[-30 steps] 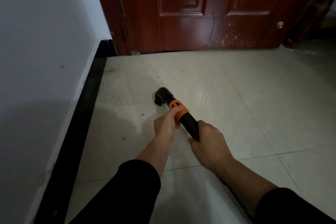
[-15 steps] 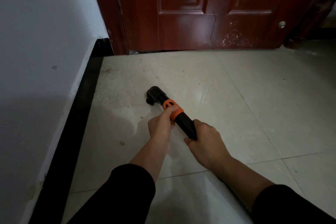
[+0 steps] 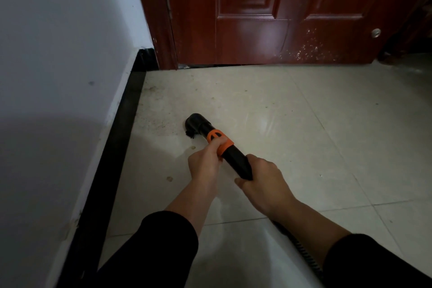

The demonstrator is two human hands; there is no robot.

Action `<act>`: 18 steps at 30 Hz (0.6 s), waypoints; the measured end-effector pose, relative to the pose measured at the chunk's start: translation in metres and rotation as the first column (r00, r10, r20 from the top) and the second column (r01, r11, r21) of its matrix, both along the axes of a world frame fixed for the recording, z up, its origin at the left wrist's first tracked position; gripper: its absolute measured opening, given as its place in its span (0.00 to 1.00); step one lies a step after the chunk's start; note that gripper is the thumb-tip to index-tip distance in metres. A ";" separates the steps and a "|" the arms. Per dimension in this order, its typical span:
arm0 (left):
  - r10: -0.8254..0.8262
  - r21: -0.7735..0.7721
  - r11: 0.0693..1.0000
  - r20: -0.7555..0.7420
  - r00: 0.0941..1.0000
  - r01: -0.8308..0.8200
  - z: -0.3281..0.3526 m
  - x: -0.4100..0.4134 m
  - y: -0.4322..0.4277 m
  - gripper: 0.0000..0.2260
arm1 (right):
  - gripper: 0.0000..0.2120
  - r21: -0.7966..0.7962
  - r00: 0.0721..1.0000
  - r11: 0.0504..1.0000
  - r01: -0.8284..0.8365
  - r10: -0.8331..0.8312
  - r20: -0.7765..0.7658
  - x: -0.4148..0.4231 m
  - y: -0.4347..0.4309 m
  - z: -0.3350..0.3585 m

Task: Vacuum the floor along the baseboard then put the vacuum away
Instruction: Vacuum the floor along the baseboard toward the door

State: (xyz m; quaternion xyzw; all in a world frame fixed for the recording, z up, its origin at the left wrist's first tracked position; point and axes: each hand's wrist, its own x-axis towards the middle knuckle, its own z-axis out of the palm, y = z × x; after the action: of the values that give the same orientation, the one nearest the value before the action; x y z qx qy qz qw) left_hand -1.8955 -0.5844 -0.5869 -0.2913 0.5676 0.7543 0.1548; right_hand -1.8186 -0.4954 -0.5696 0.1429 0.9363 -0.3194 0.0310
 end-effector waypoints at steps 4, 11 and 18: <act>0.015 -0.002 1.000 -0.006 1.000 -0.015 0.002 0.000 -0.010 0.08 | 0.10 -0.019 1.000 1.000 -0.018 0.018 0.002 -0.002 -0.008 0.000; 0.014 -0.060 0.998 -0.005 1.000 -0.014 0.002 -0.001 -0.025 0.09 | 0.09 -0.039 0.999 0.999 -0.035 0.035 -0.002 -0.006 -0.020 -0.002; 0.034 -0.038 0.999 -0.013 0.999 -0.035 0.002 -0.003 -0.036 0.09 | 0.11 -0.040 0.998 0.998 -0.057 0.057 -0.006 -0.009 -0.030 -0.004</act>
State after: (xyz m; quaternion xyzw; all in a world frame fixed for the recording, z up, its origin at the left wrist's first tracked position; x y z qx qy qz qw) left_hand -1.8986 -0.6204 -0.5846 -0.2993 0.5778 0.7477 0.1325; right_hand -1.8275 -0.5255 -0.5741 0.1146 0.9334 -0.3375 0.0406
